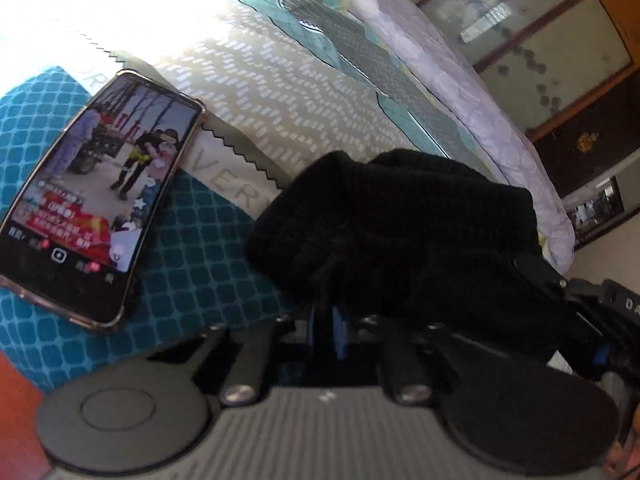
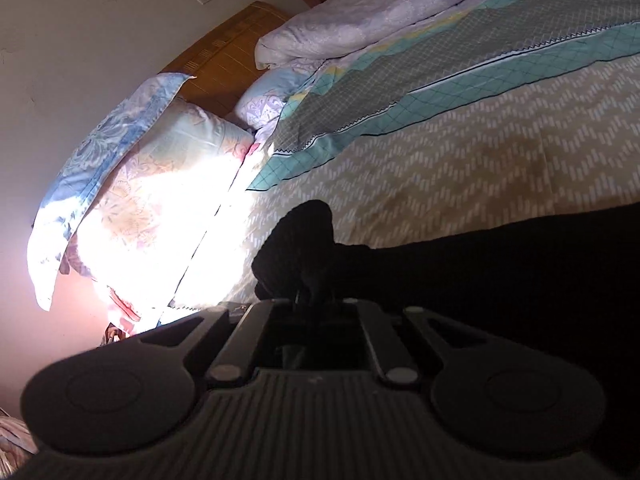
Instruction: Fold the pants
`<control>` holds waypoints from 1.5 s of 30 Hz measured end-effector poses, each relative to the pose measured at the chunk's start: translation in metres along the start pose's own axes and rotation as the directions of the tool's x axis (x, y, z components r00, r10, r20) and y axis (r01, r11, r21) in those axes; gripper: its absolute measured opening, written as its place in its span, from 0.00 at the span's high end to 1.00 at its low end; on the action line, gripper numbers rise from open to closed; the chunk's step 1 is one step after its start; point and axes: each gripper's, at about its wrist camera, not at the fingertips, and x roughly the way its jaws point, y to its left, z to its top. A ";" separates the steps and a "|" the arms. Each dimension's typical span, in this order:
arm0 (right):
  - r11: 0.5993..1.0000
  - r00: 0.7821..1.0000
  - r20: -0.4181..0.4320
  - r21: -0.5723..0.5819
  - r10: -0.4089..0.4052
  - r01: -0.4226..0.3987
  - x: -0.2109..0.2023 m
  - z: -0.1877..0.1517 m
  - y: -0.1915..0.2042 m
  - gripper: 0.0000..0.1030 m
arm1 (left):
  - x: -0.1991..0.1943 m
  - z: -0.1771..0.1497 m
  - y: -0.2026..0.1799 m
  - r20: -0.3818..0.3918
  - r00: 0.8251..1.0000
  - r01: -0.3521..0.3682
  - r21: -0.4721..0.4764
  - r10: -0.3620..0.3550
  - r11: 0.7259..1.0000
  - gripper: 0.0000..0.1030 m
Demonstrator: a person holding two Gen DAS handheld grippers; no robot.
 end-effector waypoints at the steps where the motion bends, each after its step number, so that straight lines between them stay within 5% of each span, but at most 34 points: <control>1: 1.000 1.000 -0.008 -0.006 0.009 -0.009 0.004 0.000 0.004 0.95 | -0.010 -0.002 -0.003 0.029 1.000 -0.005 0.017 0.004 1.000 0.92; 4: 0.996 0.996 -0.028 -0.041 0.083 -0.085 -0.014 -0.016 0.035 0.95 | -0.050 -0.008 -0.008 0.094 0.995 -0.030 0.068 0.023 0.997 0.92; 9: 0.976 0.970 -0.155 -0.087 0.186 -0.201 0.014 -0.039 0.078 0.93 | -0.062 -0.033 0.005 0.052 0.996 -0.078 0.072 0.075 0.994 0.91; 12: 0.981 0.947 -0.285 -0.078 0.150 -0.179 0.054 -0.076 0.086 0.87 | -0.074 -0.044 0.025 0.004 0.997 -0.071 0.028 0.071 0.997 0.88; 15: 0.985 0.895 -0.430 -0.066 0.116 -0.159 0.083 -0.112 0.080 0.82 | -0.104 -0.046 0.037 0.046 0.997 -0.067 0.015 0.066 0.998 0.87; 16: 0.983 0.899 -0.417 -0.062 0.132 -0.173 0.079 -0.116 0.078 0.81 | -0.114 -0.044 0.041 0.072 0.995 -0.063 0.003 0.062 0.998 0.87; 19: 0.971 0.874 -0.433 0.009 0.220 -0.240 0.072 -0.102 0.077 0.44 | -0.138 -0.024 0.042 0.147 0.989 -0.013 -0.030 0.017 0.999 0.87; 24: 0.950 0.913 -0.302 -0.057 0.276 -0.306 0.020 -0.075 0.080 0.43 | -0.128 0.003 -0.010 0.173 0.981 0.075 0.106 -0.093 0.992 0.87; 30: 0.983 0.989 -0.132 -0.164 0.064 -0.085 -0.048 -0.078 0.045 0.60 | -0.068 0.003 -0.072 0.057 0.989 0.120 0.258 -0.139 0.959 0.87; 33: 0.990 0.996 -0.088 -0.138 -0.023 0.010 -0.073 -0.089 0.020 0.65 | -0.043 -0.013 -0.078 -0.003 0.997 0.075 0.308 -0.077 0.948 0.87; 38: 0.996 0.988 -0.131 -0.043 -0.083 0.078 -0.075 -0.111 -0.017 0.66 | -0.025 -0.033 -0.052 0.013 0.983 -0.176 0.365 0.184 0.914 0.94; 40: 0.997 0.968 -0.236 -0.012 -0.083 0.082 -0.056 -0.125 -0.026 0.66 | -0.029 -0.032 -0.035 -0.020 0.986 -0.151 0.296 0.164 0.943 0.94; 45: 0.999 0.985 -0.165 -0.005 -0.041 0.040 -0.068 -0.120 -0.025 0.66 | -0.054 -0.027 -0.050 0.015 0.990 -0.141 0.299 0.143 0.944 0.91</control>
